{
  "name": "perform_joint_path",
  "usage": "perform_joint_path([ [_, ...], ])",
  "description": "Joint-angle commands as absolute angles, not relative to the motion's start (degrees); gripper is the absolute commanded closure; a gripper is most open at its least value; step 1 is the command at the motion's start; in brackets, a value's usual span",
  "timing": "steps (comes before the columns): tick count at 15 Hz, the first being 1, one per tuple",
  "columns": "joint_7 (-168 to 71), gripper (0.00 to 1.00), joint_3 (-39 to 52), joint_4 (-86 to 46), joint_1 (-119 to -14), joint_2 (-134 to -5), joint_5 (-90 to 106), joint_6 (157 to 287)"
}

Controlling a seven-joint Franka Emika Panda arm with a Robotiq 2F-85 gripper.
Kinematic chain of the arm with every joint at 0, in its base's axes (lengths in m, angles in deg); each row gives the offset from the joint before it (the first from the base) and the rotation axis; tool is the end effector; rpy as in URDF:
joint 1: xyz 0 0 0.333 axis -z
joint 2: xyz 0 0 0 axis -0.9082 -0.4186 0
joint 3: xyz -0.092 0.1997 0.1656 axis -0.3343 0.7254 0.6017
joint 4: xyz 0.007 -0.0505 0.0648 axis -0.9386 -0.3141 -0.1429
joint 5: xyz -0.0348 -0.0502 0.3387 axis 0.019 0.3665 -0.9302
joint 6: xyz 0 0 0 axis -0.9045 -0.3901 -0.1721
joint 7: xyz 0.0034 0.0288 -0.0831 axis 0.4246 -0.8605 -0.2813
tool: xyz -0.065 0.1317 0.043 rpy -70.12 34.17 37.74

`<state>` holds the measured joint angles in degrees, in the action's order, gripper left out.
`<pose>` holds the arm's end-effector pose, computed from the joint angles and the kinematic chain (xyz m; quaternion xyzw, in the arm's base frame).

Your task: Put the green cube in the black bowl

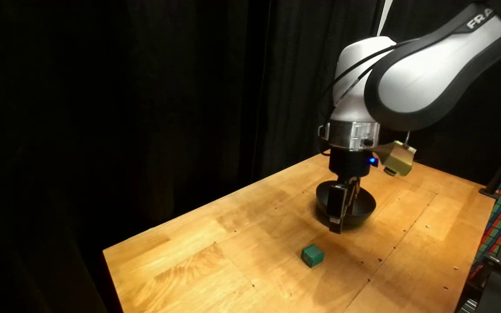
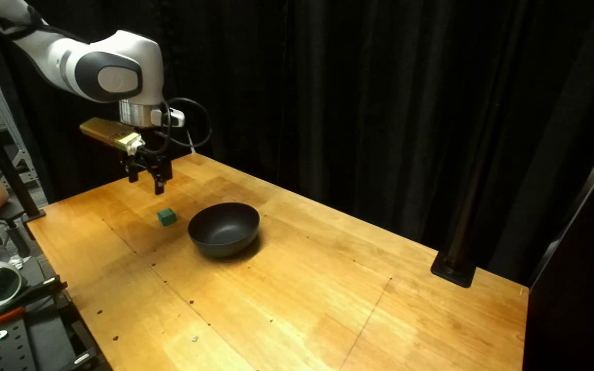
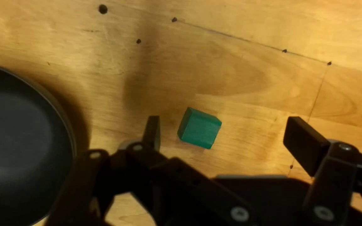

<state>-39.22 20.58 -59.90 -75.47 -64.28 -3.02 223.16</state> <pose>0.4332 0.1715 0.2047 -0.9822 -0.1633 0.0763 0.0531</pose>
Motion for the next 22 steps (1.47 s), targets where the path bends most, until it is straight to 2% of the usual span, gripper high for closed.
perform_joint_path([
  [1, -40.8, 0.0, 20.9, -59.4, -76.0, -69.8, -2.0, 232.7],
  [6, -42.3, 0.0, 19.9, -57.9, -76.7, -77.2, 0.7, 240.4],
  [16, -43.6, 0.0, 21.7, -53.5, -76.5, -84.1, 1.4, 239.8],
  [17, -43.7, 0.08, 21.7, -53.5, -76.7, -84.2, 1.5, 240.1],
  [18, -44.3, 0.25, 21.3, -53.5, -77.1, -84.1, 1.8, 240.2],
  [22, -45.8, 0.58, 20.4, -54.1, -77.8, -83.4, 2.5, 240.4],
])
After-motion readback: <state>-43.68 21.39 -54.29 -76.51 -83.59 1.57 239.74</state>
